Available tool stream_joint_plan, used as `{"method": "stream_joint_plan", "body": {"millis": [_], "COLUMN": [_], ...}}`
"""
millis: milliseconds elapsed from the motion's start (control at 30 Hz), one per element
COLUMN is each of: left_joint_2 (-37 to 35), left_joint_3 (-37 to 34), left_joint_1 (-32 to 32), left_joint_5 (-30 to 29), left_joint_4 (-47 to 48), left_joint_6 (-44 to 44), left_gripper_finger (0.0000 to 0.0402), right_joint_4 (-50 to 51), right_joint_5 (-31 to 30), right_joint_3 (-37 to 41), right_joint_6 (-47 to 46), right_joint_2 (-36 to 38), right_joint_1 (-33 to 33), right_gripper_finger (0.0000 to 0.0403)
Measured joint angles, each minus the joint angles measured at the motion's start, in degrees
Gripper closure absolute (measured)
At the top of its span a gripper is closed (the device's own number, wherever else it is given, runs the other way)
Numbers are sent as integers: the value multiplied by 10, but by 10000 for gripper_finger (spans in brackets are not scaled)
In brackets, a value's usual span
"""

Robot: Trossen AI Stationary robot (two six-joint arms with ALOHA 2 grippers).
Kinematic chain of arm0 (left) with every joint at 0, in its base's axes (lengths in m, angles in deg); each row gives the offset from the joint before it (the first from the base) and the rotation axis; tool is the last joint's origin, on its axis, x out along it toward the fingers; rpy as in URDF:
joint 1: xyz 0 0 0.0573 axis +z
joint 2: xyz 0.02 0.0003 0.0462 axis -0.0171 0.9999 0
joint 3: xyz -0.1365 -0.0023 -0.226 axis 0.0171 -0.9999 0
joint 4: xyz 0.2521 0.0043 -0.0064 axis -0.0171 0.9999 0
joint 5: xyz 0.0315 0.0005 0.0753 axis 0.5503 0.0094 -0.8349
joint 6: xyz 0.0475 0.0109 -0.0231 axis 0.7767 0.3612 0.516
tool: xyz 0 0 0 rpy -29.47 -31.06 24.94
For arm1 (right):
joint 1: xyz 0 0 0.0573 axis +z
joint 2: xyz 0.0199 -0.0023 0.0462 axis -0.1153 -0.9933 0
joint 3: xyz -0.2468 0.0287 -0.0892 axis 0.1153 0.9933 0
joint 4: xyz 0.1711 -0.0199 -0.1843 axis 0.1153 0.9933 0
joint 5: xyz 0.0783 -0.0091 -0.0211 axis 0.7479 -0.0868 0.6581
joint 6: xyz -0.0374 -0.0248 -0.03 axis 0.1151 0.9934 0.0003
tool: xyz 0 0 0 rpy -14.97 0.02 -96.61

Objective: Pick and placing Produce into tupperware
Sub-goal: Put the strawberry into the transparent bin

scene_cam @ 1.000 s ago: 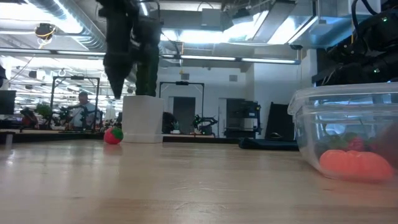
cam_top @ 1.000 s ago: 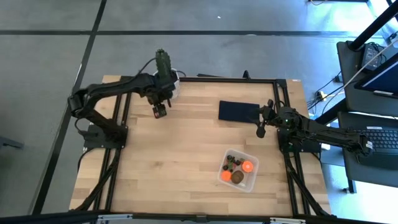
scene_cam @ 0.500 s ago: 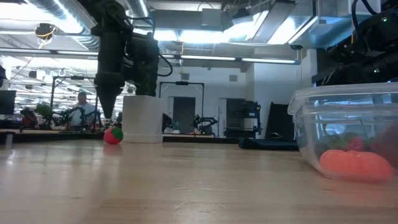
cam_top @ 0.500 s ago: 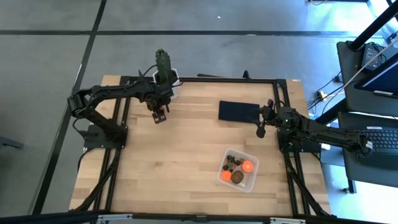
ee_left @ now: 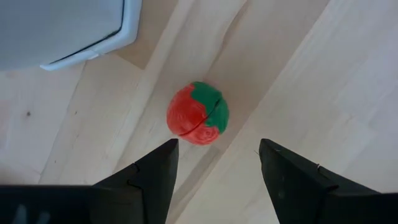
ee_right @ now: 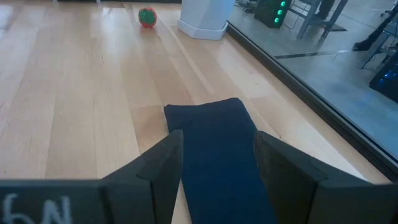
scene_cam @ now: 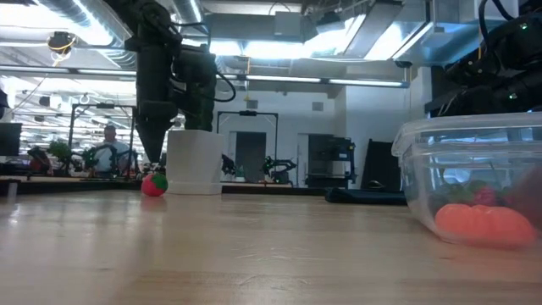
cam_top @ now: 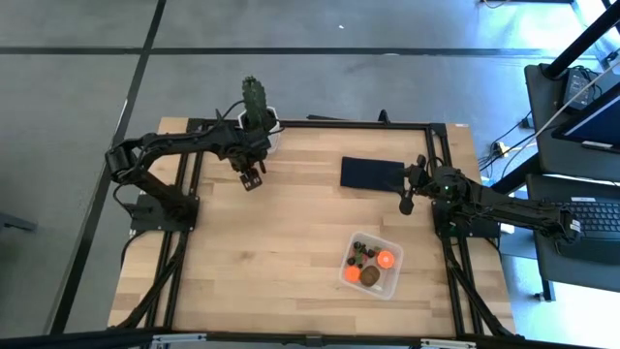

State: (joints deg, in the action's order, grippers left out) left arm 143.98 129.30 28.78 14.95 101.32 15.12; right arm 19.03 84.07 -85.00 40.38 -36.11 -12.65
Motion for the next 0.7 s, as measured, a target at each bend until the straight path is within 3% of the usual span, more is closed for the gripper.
{"method": "stream_joint_plan", "body": {"millis": [167,467,700], "left_joint_2": [0,0,0], "left_joint_3": [0,0,0], "left_joint_1": [0,0,0], "left_joint_5": [0,-13,-44], "left_joint_4": [1,4,6], "left_joint_6": [-14,-15,-16], "left_gripper_finger": [170,86,51], "right_joint_4": [0,0,0], "right_joint_5": [0,0,0], "right_joint_3": [0,0,0], "right_joint_6": [0,0,0], "right_joint_2": [0,0,0], "right_joint_1": [0,0,0], "right_gripper_finger": [205,205,205]}}
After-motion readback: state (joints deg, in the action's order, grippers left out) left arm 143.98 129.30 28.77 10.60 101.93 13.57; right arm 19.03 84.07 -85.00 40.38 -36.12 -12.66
